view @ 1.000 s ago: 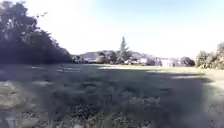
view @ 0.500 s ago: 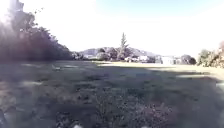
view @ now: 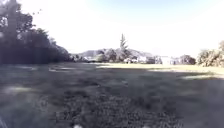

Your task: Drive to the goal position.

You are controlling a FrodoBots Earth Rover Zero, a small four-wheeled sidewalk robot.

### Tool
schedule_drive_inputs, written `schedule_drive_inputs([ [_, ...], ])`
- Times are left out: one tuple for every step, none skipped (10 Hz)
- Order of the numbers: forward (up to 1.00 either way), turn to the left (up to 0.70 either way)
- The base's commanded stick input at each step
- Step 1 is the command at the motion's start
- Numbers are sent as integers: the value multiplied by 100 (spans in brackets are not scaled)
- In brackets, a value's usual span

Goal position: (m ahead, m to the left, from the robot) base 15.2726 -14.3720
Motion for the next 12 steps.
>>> schedule_drive_inputs([
  [100, 0],
  [100, 0],
  [100, 0],
  [100, 0],
  [100, 0],
  [100, 0],
  [100, 0],
  [100, 0],
  [100, 0],
  [100, 0],
  [100, 0],
  [100, 0],
])
